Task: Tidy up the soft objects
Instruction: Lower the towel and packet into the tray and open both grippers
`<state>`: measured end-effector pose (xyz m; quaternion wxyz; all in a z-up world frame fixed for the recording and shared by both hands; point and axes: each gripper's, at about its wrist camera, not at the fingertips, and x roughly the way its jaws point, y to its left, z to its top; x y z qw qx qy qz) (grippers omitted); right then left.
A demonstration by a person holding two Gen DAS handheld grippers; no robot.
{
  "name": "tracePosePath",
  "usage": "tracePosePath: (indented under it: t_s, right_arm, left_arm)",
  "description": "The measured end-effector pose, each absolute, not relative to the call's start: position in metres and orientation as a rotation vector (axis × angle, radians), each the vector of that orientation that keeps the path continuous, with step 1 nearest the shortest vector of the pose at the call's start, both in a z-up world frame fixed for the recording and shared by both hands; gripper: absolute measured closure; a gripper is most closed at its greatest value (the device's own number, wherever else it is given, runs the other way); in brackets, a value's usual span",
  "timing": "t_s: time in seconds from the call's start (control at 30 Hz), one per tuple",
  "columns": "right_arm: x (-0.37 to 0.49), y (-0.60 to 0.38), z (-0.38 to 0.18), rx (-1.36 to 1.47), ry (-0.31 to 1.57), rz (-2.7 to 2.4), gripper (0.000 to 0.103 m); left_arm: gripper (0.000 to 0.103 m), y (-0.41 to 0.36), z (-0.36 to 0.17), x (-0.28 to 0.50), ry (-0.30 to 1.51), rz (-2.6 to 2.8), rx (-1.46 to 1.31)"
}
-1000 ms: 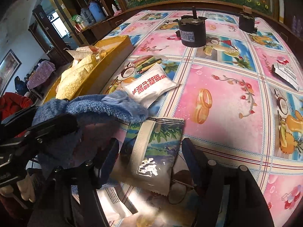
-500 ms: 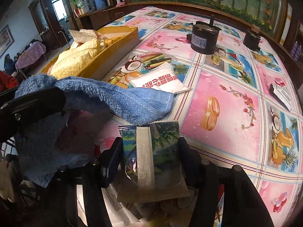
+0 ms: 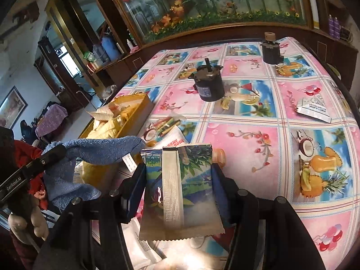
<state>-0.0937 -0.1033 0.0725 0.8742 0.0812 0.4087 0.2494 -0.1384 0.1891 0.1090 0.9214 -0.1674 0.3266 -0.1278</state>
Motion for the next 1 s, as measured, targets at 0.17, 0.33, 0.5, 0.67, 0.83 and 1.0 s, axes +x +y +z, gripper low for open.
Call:
tracePosePath:
  t_s: [0.17, 0.33, 0.5, 0.67, 0.83, 1.0]
  right_arm:
    - [-0.094, -0.046, 0.083, 0.129, 0.864, 0.67, 0.046]
    - [-0.097, 0.023, 0.088, 0.058, 0.879, 0.794, 0.046]
    - [-0.097, 0.08, 0.073, -0.035, 0.918, 0.84, 0.046]
    - [-0.096, 0.107, 0.053, -0.09, 0.941, 0.815, 0.04]
    - [-0.096, 0.112, 0.054, -0.096, 0.931, 0.81, 0.031]
    - [-0.098, 0.098, 0.062, -0.034, 0.919, 0.83, 0.03]
  left_arm:
    - [0.065, 0.23, 0.118, -0.146, 0.624, -0.149, -0.333]
    - [0.065, 0.268, 0.11, -0.144, 0.626, -0.04, -0.34]
    - [0.063, 0.293, 0.086, -0.127, 0.679, 0.091, -0.296]
    - [0.061, 0.301, 0.064, -0.115, 0.737, 0.135, -0.301]
    - [0.059, 0.312, 0.068, -0.124, 0.701, 0.126, -0.383]
    - [0.058, 0.319, 0.076, -0.136, 0.666, 0.15, -0.448]
